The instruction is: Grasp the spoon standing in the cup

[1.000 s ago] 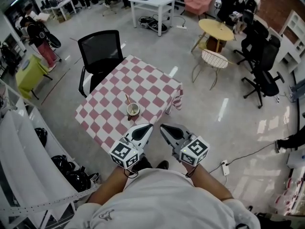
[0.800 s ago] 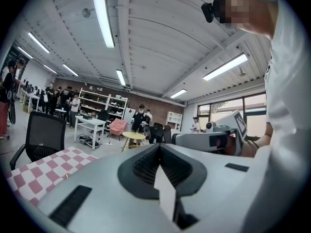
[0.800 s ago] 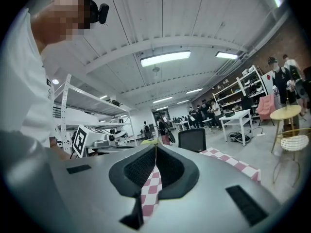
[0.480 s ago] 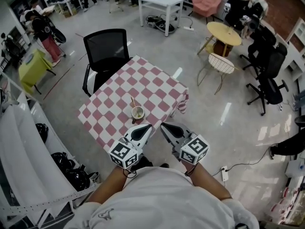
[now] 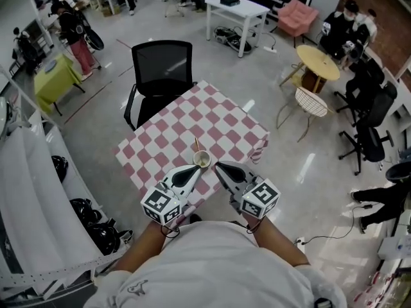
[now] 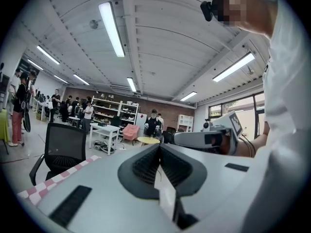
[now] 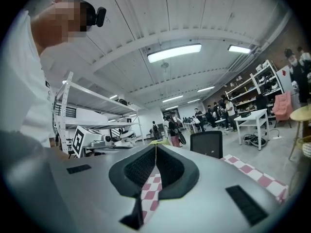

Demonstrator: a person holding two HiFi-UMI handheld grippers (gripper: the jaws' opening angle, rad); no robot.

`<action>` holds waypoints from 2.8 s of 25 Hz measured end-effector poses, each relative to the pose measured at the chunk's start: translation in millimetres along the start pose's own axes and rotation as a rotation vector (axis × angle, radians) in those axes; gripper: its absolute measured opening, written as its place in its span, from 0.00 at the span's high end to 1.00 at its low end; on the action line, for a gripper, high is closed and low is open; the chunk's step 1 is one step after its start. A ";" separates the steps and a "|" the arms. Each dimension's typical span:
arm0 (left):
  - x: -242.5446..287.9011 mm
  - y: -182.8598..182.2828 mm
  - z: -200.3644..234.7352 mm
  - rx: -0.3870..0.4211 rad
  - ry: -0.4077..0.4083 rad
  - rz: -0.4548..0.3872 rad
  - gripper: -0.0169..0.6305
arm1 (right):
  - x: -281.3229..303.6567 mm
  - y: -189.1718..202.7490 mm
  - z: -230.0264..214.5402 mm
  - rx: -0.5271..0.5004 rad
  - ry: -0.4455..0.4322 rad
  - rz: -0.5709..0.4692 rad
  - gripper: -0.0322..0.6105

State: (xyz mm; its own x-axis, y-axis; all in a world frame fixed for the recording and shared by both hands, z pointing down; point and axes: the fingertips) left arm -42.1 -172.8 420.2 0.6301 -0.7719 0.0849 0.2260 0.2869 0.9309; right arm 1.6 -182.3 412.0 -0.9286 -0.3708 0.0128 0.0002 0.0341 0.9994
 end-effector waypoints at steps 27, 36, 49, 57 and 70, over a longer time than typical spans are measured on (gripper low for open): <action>-0.6 -12.9 107.3 -0.069 -0.206 -0.031 0.96 | 91.6 31.2 -54.2 0.047 -0.167 0.085 0.90; 39.2 -3.2 131.2 -0.067 -0.225 -0.012 0.96 | 101.5 55.7 -94.3 0.084 -0.193 0.135 0.90; 80.4 29.6 166.6 -0.126 -0.291 0.067 0.96 | 114.9 112.0 -137.4 0.159 -0.262 0.236 0.89; 92.0 60.0 193.0 -0.190 -0.337 0.105 0.96 | 133.3 144.8 -147.6 0.197 -0.323 0.282 0.89; 96.7 97.8 223.2 -0.259 -0.388 0.144 0.96 | 151.5 215.0 -156.2 0.240 -0.381 0.409 0.81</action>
State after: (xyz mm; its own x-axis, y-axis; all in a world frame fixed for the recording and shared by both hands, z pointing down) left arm -124.9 -346.0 598.8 0.3565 -0.8542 0.3785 0.3650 0.5002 0.7852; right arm -81.2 -376.1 633.7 -0.9383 0.0733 0.3379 0.3427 0.3285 0.8801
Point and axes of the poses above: the fingertips, and each gripper's own axes: x forward along the fingers, z to its left, y out of its underside, and after that the axes turned 12 degrees about -x, right-handed
